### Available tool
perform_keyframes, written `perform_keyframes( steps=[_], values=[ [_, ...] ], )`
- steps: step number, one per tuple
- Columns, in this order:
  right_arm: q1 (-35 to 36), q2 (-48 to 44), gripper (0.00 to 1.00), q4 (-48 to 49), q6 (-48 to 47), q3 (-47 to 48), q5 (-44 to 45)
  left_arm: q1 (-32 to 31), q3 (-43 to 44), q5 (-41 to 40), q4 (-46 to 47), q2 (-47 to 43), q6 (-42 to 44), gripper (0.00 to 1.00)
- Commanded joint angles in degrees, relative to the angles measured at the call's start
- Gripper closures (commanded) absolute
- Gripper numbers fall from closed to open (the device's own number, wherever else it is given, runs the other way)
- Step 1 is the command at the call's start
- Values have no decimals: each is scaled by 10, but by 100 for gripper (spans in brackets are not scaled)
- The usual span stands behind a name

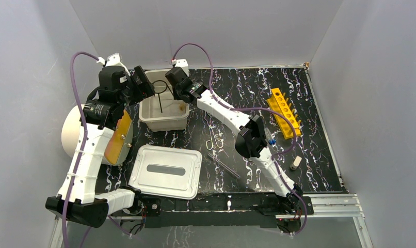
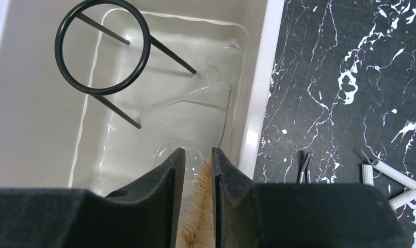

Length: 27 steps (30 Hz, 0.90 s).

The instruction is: Organize the chemistry lab equipment

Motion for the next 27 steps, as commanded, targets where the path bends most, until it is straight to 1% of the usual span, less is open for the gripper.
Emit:
perform_keyframes(
  steps=[1, 4, 6, 8, 11, 14, 16, 20, 23, 27],
  values=[
    [5, -28, 65, 16, -9, 33, 12, -4, 1, 2, 7, -4, 10, 16],
    [5, -58, 62, 28, -16, 23, -3, -4, 6, 4, 6, -2, 10, 15],
    [4, -88, 59, 45, -24, -2, -20, -6, 9, 8, 7, -1, 9, 15],
    [4, -128, 56, 70, -41, -44, -40, -6, 11, 11, 7, -3, 8, 14],
    [-1, -193, 51, 101, -54, -121, -62, -6, 8, 12, 8, -4, 7, 9],
    [-14, -252, 46, 110, -56, -190, -72, -7, 5, 18, 10, -4, 6, 6],
    [-28, -288, 43, 110, -55, -237, -81, -6, 3, 39, 17, -4, 7, 2],
    [-67, -355, 37, 107, -44, -338, -88, -10, -7, 108, 41, -1, 11, 2],
    [-102, -402, 31, 119, -43, -436, -95, -12, -11, 144, 54, 2, 13, 2],
    [-137, -439, 29, 122, -52, -522, -108, -19, -14, 192, 71, 6, 17, 2]
  ],
)
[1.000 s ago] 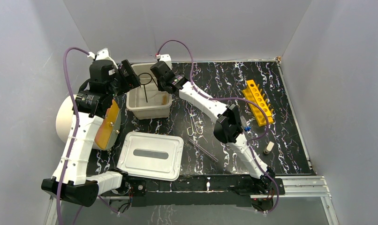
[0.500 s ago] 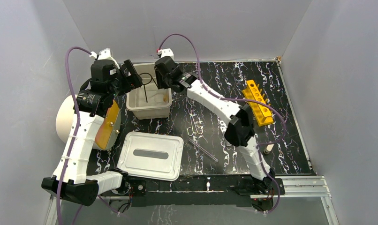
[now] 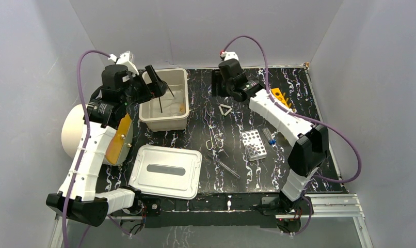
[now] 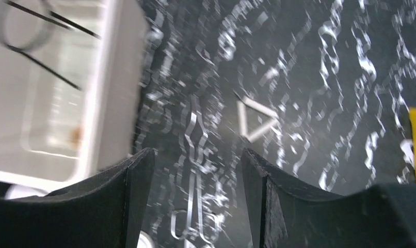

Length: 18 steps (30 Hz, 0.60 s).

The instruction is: Organize the chemistry lab equipment

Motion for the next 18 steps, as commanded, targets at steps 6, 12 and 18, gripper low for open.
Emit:
perform_keyframes(
  steps=[6, 12, 18],
  values=[
    [-80, 7, 32, 13, -51, -97, -78, -12, -12, 118, 48, 7, 7, 2],
    [-102, 108, 41, -22, -134, -50, -108, -14, -13, 124, 49, 13, -3, 2],
    [-113, 189, 49, -40, -193, 12, -119, -14, -14, 132, 50, 26, -16, 2]
  ],
)
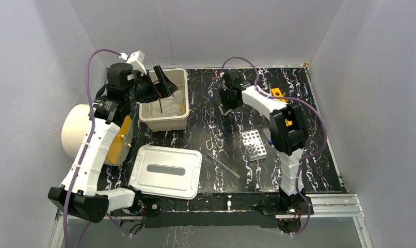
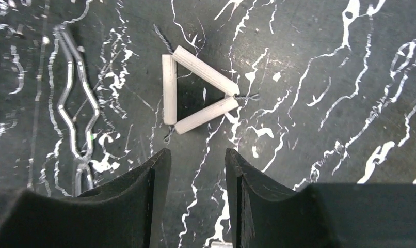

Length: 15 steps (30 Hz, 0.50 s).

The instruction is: Organize the chemistry lab equipment

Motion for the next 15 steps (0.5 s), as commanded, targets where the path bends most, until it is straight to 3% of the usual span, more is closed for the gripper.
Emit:
perform_keyframes(
  steps=[1, 11, 15],
  values=[
    [-7, 34, 49, -14, -67, 66, -13, -2, -3, 26, 11, 11, -11, 2],
    [-31, 156, 43, -95, -133, 215, 10, -2, 27, -2, -6, 38, 12, 2],
    [-33, 180, 43, -109, -158, 240, -19, -2, 33, -8, -12, 44, 17, 2]
  ],
)
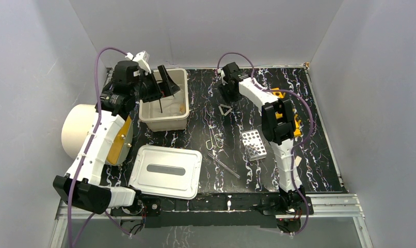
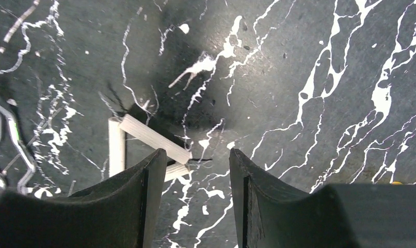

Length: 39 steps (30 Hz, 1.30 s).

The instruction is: Organize the chemistry lab equipment

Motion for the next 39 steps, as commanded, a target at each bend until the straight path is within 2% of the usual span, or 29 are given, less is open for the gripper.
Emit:
perform_keyframes(
  steps=[1, 6, 14, 21, 24, 28, 31, 39],
  values=[
    [-7, 21, 43, -37, -44, 41, -29, -2, 28, -7, -7, 1, 15, 2],
    [-10, 21, 43, -39, -56, 34, -100, -2, 33, -12, -10, 6, 22, 2],
    [-10, 52, 44, -44, -62, 64, -117, -2, 32, -15, -11, 12, 25, 2],
    [-11, 70, 52, -49, -77, 81, -113, -3, 32, -14, -10, 13, 26, 2],
    [-10, 66, 60, -48, -84, 69, -112, -3, 33, -14, -10, 13, 26, 2],
    [-10, 46, 81, -42, -96, 43, -122, -3, 32, -11, -11, 14, 23, 2],
    [-10, 20, 91, -28, -99, 18, -119, -3, 27, 0, -8, 13, 18, 2],
    [-12, -115, 98, 63, -92, -102, -98, -2, 13, 49, 6, 18, -10, 2]
  ],
)
